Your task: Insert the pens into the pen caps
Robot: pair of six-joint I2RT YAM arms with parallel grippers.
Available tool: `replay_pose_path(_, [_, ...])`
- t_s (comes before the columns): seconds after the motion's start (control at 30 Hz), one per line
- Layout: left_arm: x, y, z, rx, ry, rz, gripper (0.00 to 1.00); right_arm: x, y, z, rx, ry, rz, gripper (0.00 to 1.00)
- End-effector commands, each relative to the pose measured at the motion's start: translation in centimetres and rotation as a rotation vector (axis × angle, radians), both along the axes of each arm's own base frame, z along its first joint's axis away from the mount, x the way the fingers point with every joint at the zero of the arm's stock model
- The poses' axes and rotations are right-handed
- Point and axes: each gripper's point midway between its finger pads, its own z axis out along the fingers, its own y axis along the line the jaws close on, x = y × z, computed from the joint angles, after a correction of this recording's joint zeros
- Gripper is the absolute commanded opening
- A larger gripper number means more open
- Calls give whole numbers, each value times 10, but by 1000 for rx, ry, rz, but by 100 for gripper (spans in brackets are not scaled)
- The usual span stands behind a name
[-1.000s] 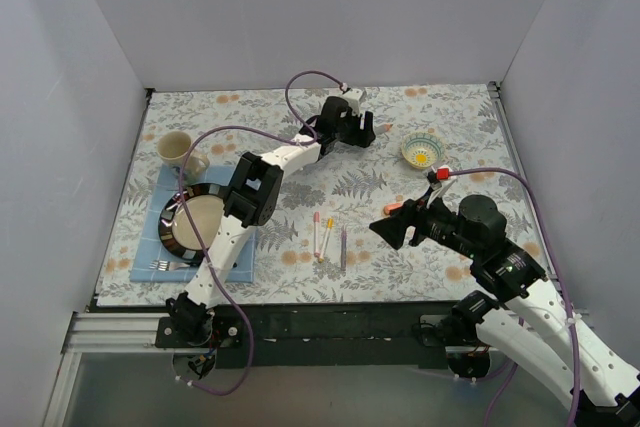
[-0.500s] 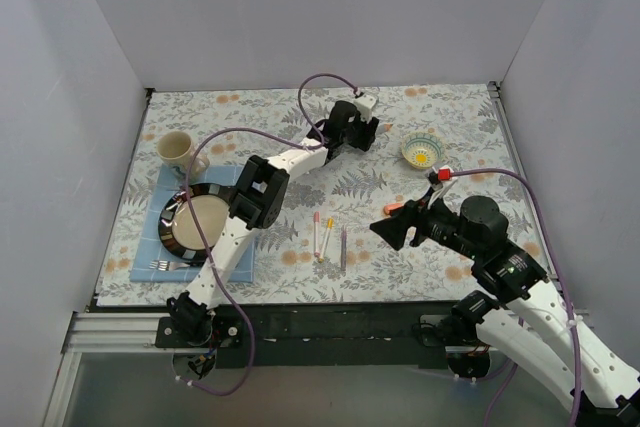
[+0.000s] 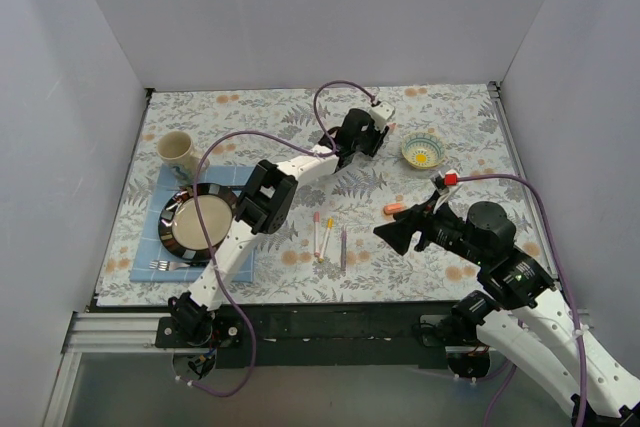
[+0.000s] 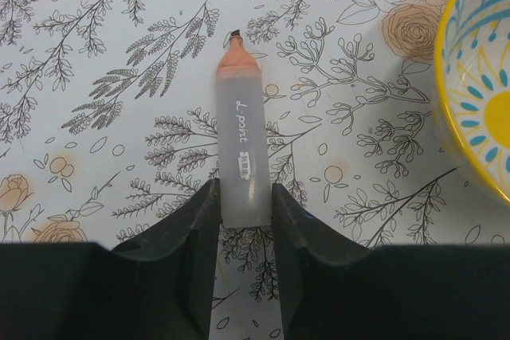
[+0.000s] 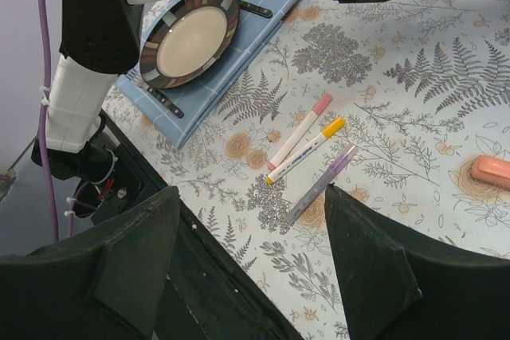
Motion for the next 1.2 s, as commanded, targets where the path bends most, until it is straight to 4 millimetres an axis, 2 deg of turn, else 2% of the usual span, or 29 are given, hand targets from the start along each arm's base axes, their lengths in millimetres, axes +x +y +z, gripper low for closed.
replay_pose_path(0.0, [-35, 35, -51, 135, 175, 43, 5, -1, 0, 22, 43, -31, -3, 79])
replay_pose_path(0.1, [-52, 46, -48, 121, 223, 72, 0, 0, -1, 21, 54, -18, -18, 79])
replay_pose_path(0.23, [-94, 75, -34, 61, 289, 122, 0, 9, -9, 13, 63, 37, -114, 78])
replay_pose_path(0.27, [-104, 75, -27, 22, 313, 124, 0, 13, -11, 9, 60, 62, -145, 78])
replay_pose_path(0.33, [-126, 90, -18, -11, 330, 137, 0, 25, -20, 3, 79, 109, -255, 78])
replay_pose_path(0.43, [-146, 97, -3, -88, 351, 146, 0, 43, -28, -10, 99, 165, -384, 77])
replay_pose_path(0.47, [-159, 106, 1, -97, 360, 148, 0, 53, -30, -14, 98, 168, -430, 77])
replay_pose_path(0.57, [-177, 114, 21, -162, 363, 141, 0, 76, -25, -28, 73, 180, -492, 76])
replay_pose_path(0.6, [-180, 115, 26, -181, 363, 141, 0, 84, -28, -31, 54, 184, -530, 76])
replay_pose_path(0.63, [-184, 114, 30, -196, 362, 128, 0, 92, -25, -20, 59, 176, -542, 76])
replay_pose_path(0.67, [-187, 115, 33, -206, 362, 123, 0, 101, -21, -33, 16, 210, -562, 76])
replay_pose_path(0.83, [-205, 120, 54, -266, 351, 94, 0, 134, -4, -37, 55, 274, -606, 75])
replay_pose_path(0.87, [-209, 120, 55, -272, 354, 89, 0, 139, 2, -47, 53, 306, -608, 75])
replay_pose_path(0.9, [-212, 123, 53, -273, 358, 89, 0, 145, 4, -49, 64, 314, -614, 75])
replay_pose_path(0.97, [-215, 124, 60, -290, 344, 82, 0, 156, 10, -66, 64, 367, -625, 74])
replay_pose_path(1.03, [-219, 126, 61, -298, 338, 79, 0, 166, 15, -72, 91, 403, -626, 72])
replay_pose_path(1.07, [-219, 126, 62, -305, 337, 76, 0, 167, 24, -84, 80, 440, -597, 72])
replay_pose_path(1.13, [-223, 125, 65, -323, 336, 62, 0, 173, 33, -84, 115, 454, -571, 70])
replay_pose_path(1.17, [-224, 125, 70, -335, 330, 57, 0, 172, 38, -92, 113, 479, -555, 70])
